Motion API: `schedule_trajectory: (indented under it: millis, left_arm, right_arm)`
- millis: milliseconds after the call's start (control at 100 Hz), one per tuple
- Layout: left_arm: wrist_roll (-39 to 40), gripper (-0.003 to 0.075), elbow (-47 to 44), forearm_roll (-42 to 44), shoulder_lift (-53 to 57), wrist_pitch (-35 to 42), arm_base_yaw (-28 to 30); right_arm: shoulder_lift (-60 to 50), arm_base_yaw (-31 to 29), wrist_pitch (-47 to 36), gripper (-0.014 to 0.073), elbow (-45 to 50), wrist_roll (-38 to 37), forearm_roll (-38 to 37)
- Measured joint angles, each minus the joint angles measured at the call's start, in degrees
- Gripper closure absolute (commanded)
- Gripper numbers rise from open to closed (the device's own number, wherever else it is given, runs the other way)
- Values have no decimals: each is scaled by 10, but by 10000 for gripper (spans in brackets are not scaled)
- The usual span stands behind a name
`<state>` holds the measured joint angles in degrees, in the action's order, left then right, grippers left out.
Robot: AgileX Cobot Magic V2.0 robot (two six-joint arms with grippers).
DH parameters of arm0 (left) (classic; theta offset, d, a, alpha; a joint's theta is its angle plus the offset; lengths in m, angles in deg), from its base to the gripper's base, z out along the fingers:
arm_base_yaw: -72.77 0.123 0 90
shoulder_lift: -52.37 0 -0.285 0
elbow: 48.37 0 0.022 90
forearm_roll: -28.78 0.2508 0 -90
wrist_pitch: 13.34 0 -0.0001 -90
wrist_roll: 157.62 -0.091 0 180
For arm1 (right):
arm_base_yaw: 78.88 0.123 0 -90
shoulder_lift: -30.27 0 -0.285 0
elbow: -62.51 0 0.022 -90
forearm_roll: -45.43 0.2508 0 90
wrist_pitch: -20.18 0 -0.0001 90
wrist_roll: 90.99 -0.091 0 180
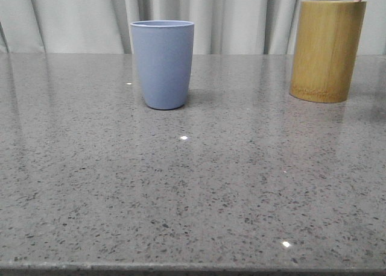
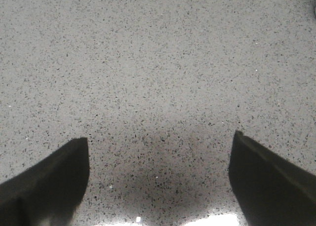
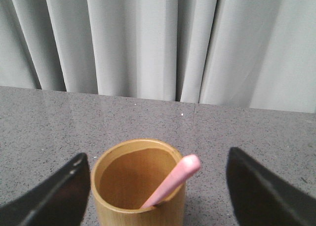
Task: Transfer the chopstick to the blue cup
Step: 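Move the open right gripper above the bamboo cup's pink chopstick, then grasp the pink chopstick with the right gripper and lift it out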
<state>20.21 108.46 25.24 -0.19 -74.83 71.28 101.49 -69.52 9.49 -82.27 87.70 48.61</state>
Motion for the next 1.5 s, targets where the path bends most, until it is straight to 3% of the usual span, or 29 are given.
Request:
schedule_trajectory:
  millis: [390,580,840,1030,1500]
  left_arm:
    - [0,152,0,0,0,0,0]
    - [0,152,0,0,0,0,0]
    - [0,152,0,0,0,0,0]
    - [0,152,0,0,0,0,0]
    - [0,152,0,0,0,0,0]
  right_arm:
    - [0,0,15,524,0,0,1]
    - [0,0,12,663,0,0,1]
    - [0,0,-11,661,-2,0,2]
    - [0,0,38,661,-52,0,2]
    - [0,0,429,661,-404,0,-14]
